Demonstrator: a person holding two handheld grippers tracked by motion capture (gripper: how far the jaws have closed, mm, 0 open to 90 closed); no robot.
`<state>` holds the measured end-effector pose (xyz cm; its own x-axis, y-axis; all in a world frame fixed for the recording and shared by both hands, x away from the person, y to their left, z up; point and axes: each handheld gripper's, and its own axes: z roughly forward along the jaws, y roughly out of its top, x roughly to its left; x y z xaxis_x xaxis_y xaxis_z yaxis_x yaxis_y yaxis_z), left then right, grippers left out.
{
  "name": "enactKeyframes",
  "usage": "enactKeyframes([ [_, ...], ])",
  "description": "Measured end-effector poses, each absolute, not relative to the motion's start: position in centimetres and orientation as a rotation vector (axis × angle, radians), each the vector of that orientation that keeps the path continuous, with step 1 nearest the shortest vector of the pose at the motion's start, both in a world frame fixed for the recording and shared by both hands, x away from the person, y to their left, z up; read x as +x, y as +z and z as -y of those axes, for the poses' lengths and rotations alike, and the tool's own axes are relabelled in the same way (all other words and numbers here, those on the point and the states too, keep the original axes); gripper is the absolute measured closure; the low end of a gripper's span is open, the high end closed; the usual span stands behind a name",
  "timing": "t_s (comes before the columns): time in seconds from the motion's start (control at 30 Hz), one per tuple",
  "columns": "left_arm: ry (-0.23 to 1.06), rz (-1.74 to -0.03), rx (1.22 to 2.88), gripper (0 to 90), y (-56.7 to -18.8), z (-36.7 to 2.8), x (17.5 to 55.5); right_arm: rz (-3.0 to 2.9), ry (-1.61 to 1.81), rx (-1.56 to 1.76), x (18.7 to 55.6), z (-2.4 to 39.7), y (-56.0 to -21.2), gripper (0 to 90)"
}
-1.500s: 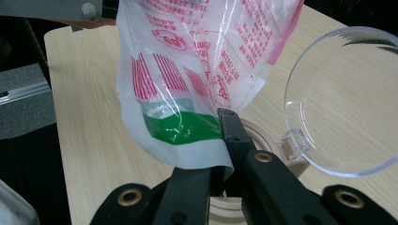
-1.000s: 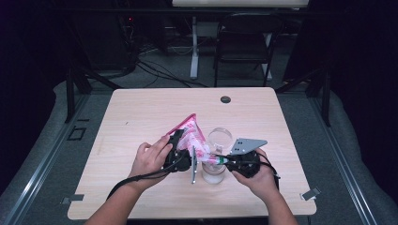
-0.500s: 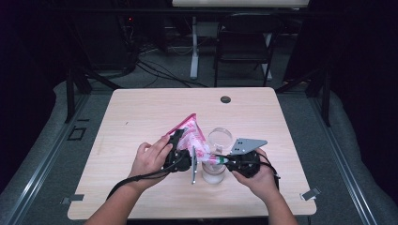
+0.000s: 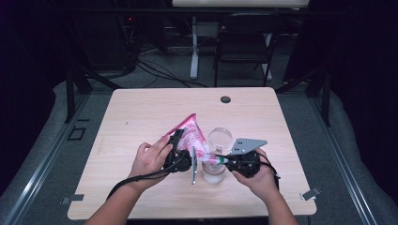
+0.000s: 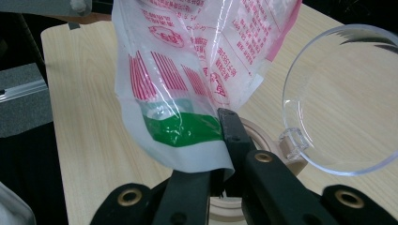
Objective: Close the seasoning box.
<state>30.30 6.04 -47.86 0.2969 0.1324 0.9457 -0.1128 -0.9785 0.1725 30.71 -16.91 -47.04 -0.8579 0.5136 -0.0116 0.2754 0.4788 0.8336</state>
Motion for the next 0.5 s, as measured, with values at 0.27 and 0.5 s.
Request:
enactKeyframes([
  [0.27, 1.758, -0.013, 2.351, 64.4, -47.83, -6.02, 30.25, -2.467, 1.320, 0.674, 30.73, 16.93, -47.08, 90.0],
  [0.5, 1.760, -0.015, 2.360, 64.4, -47.79, -5.96, 30.17, -2.468, 1.318, 0.675, 30.75, 16.95, -47.10, 90.0],
])
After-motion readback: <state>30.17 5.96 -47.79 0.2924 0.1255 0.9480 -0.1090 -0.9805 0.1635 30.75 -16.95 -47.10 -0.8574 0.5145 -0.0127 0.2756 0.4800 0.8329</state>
